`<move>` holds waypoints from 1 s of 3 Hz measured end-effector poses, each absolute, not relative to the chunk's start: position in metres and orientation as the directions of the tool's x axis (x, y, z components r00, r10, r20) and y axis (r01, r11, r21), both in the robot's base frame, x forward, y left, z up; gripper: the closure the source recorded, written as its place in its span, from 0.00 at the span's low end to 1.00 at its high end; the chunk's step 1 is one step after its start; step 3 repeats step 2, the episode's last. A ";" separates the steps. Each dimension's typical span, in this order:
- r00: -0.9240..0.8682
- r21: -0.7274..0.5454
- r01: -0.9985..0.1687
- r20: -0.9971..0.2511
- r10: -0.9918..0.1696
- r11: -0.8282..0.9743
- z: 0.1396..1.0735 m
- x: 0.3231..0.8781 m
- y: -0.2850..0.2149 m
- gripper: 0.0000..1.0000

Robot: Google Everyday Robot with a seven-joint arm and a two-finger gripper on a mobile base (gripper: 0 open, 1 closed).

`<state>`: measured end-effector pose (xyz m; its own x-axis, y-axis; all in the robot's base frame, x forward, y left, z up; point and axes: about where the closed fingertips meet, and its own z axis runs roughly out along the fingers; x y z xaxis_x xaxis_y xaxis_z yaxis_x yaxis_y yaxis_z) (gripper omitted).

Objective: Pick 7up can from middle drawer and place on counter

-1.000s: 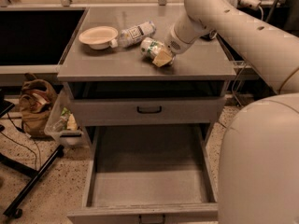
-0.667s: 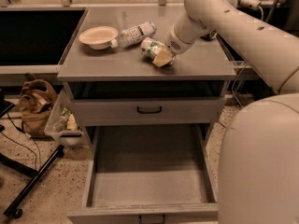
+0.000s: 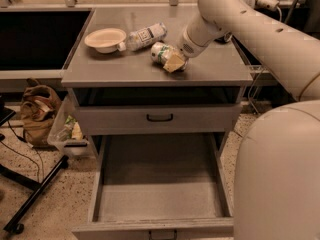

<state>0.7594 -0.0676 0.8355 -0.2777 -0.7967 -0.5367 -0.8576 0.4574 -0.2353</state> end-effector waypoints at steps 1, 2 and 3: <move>-0.278 -0.235 -0.858 -0.537 -0.797 0.457 0.835 0.759 -0.068 0.00; -0.278 -0.235 -0.858 -0.537 -0.797 0.457 0.835 0.759 -0.068 0.00; -0.278 -0.235 -0.858 -0.537 -0.797 0.457 0.835 0.759 -0.068 0.00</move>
Offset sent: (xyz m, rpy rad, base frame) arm 0.0000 0.0000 0.0000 0.0000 0.0000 0.0000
